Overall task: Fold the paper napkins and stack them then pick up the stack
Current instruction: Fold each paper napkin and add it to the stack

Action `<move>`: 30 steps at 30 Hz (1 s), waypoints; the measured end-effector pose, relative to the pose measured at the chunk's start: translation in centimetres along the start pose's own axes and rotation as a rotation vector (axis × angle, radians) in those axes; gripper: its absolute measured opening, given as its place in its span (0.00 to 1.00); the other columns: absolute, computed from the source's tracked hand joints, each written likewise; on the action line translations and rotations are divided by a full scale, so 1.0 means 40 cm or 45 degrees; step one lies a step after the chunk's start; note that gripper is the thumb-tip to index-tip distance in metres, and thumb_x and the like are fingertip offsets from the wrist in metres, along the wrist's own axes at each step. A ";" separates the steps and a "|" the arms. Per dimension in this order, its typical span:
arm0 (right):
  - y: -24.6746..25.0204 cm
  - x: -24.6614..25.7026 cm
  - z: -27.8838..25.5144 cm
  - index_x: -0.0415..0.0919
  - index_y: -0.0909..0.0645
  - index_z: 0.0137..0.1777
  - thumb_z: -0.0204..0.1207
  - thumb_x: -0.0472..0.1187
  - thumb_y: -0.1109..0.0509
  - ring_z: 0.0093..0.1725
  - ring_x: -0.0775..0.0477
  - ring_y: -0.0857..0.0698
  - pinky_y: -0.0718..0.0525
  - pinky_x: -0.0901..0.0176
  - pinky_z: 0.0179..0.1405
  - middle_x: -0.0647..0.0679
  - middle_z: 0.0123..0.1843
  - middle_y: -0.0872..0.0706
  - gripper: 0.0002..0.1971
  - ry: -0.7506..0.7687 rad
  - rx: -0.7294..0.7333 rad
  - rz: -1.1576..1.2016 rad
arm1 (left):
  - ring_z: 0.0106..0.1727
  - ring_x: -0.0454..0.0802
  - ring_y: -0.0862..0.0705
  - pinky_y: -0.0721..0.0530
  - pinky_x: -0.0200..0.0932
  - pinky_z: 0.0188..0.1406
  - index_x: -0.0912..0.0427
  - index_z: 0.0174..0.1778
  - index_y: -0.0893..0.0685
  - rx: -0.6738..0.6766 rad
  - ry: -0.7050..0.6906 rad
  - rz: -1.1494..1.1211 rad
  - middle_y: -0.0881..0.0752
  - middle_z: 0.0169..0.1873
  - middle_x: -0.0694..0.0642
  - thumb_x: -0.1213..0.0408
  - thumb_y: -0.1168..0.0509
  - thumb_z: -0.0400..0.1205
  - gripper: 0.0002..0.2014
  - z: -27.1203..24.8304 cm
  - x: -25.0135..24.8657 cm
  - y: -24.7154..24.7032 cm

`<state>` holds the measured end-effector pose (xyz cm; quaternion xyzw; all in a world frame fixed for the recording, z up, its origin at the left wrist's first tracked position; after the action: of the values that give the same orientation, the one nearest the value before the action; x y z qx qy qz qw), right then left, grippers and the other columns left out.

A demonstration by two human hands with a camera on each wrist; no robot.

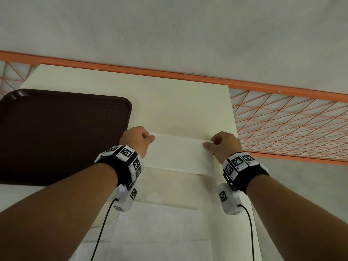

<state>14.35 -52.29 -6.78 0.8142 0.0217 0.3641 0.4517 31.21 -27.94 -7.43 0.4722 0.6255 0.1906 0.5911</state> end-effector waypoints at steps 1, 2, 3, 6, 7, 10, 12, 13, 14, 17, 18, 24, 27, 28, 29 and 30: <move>0.008 0.004 -0.006 0.46 0.20 0.47 0.69 0.49 0.21 0.45 0.46 0.16 0.22 0.59 0.42 0.53 0.40 0.17 0.13 0.008 -0.029 -0.009 | 0.44 0.55 0.15 0.16 0.48 0.45 0.57 0.42 0.16 -0.024 0.011 -0.008 0.13 0.41 0.54 0.51 0.31 0.79 0.11 -0.003 0.001 0.009; 0.019 0.008 -0.017 0.46 0.21 0.50 0.70 0.50 0.21 0.46 0.47 0.17 0.22 0.58 0.44 0.53 0.42 0.18 0.16 0.018 -0.061 -0.020 | 0.44 0.54 0.15 0.18 0.46 0.42 0.56 0.42 0.16 -0.047 0.026 -0.013 0.13 0.42 0.53 0.50 0.31 0.79 0.11 -0.008 0.002 0.019; 0.032 0.015 -0.032 0.46 0.23 0.53 0.70 0.52 0.22 0.46 0.48 0.18 0.22 0.56 0.45 0.53 0.45 0.18 0.18 0.033 -0.093 -0.034 | 0.43 0.53 0.16 0.20 0.44 0.41 0.55 0.43 0.17 -0.059 0.033 -0.012 0.14 0.42 0.51 0.49 0.32 0.79 0.12 -0.017 0.001 0.032; 0.053 0.047 -0.106 0.47 0.24 0.56 0.72 0.53 0.24 0.47 0.49 0.20 0.23 0.56 0.46 0.52 0.49 0.20 0.18 0.146 -0.147 -0.117 | 0.44 0.53 0.16 0.19 0.45 0.43 0.53 0.44 0.17 0.003 -0.069 0.044 0.16 0.40 0.49 0.49 0.32 0.79 0.11 -0.062 -0.014 0.055; 0.049 0.061 -0.139 0.47 0.23 0.55 0.73 0.53 0.25 0.46 0.49 0.20 0.22 0.56 0.46 0.53 0.48 0.20 0.16 0.206 -0.134 -0.151 | 0.44 0.53 0.16 0.17 0.46 0.46 0.53 0.44 0.16 0.059 -0.132 0.064 0.16 0.39 0.49 0.50 0.32 0.79 0.10 -0.086 -0.021 0.056; -0.012 0.091 -0.256 0.50 0.20 0.48 0.75 0.51 0.27 0.43 0.51 0.19 0.21 0.59 0.46 0.55 0.43 0.18 0.09 0.420 0.086 -0.252 | 0.42 0.49 0.15 0.15 0.48 0.49 0.51 0.41 0.16 0.295 -0.297 0.142 0.14 0.37 0.48 0.50 0.30 0.77 0.09 -0.175 -0.034 0.041; -0.073 0.090 -0.346 0.50 0.17 0.50 0.75 0.52 0.28 0.44 0.52 0.18 0.21 0.60 0.47 0.56 0.44 0.17 0.09 0.538 0.315 -0.380 | 0.43 0.47 0.15 0.15 0.46 0.49 0.52 0.42 0.15 0.458 -0.342 0.229 0.15 0.37 0.46 0.50 0.30 0.77 0.09 -0.245 -0.028 0.030; -0.099 0.081 -0.392 0.51 0.17 0.52 0.75 0.53 0.29 0.45 0.53 0.18 0.21 0.61 0.48 0.56 0.45 0.16 0.10 0.575 0.410 -0.439 | 0.44 0.47 0.15 0.16 0.44 0.49 0.52 0.44 0.14 0.539 -0.377 0.304 0.16 0.37 0.45 0.50 0.30 0.77 0.10 -0.285 -0.023 0.026; -0.123 0.070 -0.436 0.51 0.17 0.54 0.75 0.55 0.29 0.46 0.53 0.19 0.21 0.61 0.48 0.57 0.46 0.16 0.12 0.602 0.490 -0.487 | 0.46 0.47 0.16 0.17 0.41 0.49 0.52 0.45 0.14 0.619 -0.419 0.390 0.17 0.37 0.45 0.50 0.31 0.78 0.10 -0.324 -0.016 0.020; -0.186 0.025 -0.556 0.54 0.20 0.62 0.73 0.61 0.30 0.52 0.53 0.21 0.23 0.60 0.54 0.58 0.54 0.19 0.21 0.642 0.683 -0.620 | 0.50 0.48 0.16 0.19 0.40 0.51 0.50 0.50 0.14 0.827 -0.464 0.545 0.14 0.47 0.48 0.48 0.30 0.77 0.12 -0.439 0.028 -0.002; -0.206 0.014 -0.587 0.53 0.22 0.65 0.72 0.62 0.30 0.56 0.52 0.22 0.24 0.58 0.57 0.56 0.59 0.19 0.24 0.657 0.716 -0.693 | 0.52 0.48 0.16 0.18 0.42 0.54 0.49 0.52 0.15 0.886 -0.460 0.573 0.14 0.50 0.48 0.47 0.30 0.76 0.14 -0.471 0.050 -0.010; -0.264 0.002 -0.634 0.50 0.28 0.65 0.73 0.55 0.28 0.62 0.44 0.24 0.29 0.49 0.62 0.50 0.60 0.18 0.23 0.608 0.685 -0.877 | 0.65 0.49 0.22 0.22 0.46 0.65 0.50 0.70 0.24 0.972 -0.498 0.608 0.23 0.65 0.48 0.45 0.30 0.76 0.28 -0.564 0.112 -0.043; -0.266 0.009 -0.629 0.50 0.24 0.58 0.71 0.54 0.25 0.61 0.44 0.23 0.28 0.49 0.61 0.51 0.58 0.19 0.19 0.546 0.704 -0.905 | 0.70 0.50 0.27 0.25 0.48 0.68 0.49 0.73 0.28 0.911 -0.515 0.600 0.27 0.68 0.48 0.44 0.30 0.76 0.31 -0.575 0.119 -0.053; -0.268 0.013 -0.630 0.50 0.22 0.56 0.70 0.54 0.24 0.61 0.44 0.23 0.28 0.49 0.61 0.50 0.59 0.20 0.18 0.543 0.699 -0.934 | 0.71 0.50 0.28 0.26 0.48 0.69 0.49 0.73 0.28 0.888 -0.515 0.601 0.28 0.68 0.49 0.45 0.30 0.76 0.31 -0.578 0.121 -0.057; -0.270 0.016 -0.631 0.50 0.21 0.55 0.71 0.54 0.24 0.61 0.44 0.24 0.27 0.49 0.61 0.50 0.59 0.21 0.17 0.536 0.700 -0.957 | 0.71 0.51 0.29 0.26 0.49 0.68 0.49 0.73 0.28 0.861 -0.518 0.607 0.28 0.68 0.49 0.45 0.29 0.76 0.30 -0.581 0.121 -0.060; -0.272 0.020 -0.633 0.49 0.21 0.53 0.71 0.53 0.24 0.60 0.44 0.23 0.26 0.49 0.60 0.49 0.59 0.22 0.15 0.528 0.705 -0.964 | 0.70 0.52 0.28 0.26 0.49 0.68 0.49 0.72 0.27 0.834 -0.522 0.620 0.27 0.67 0.49 0.46 0.29 0.76 0.29 -0.584 0.120 -0.062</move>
<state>2.61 -27.34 -6.21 0.7490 0.4999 0.3095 0.3055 9.51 -17.76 -6.76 0.7956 0.3936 0.0187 0.4601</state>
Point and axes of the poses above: each hand's wrist, its own z-axis towards the middle knuckle, its own y-axis out of the back of the hand, x = y × z, the point moved 7 cm from there along z, towards the middle knuckle
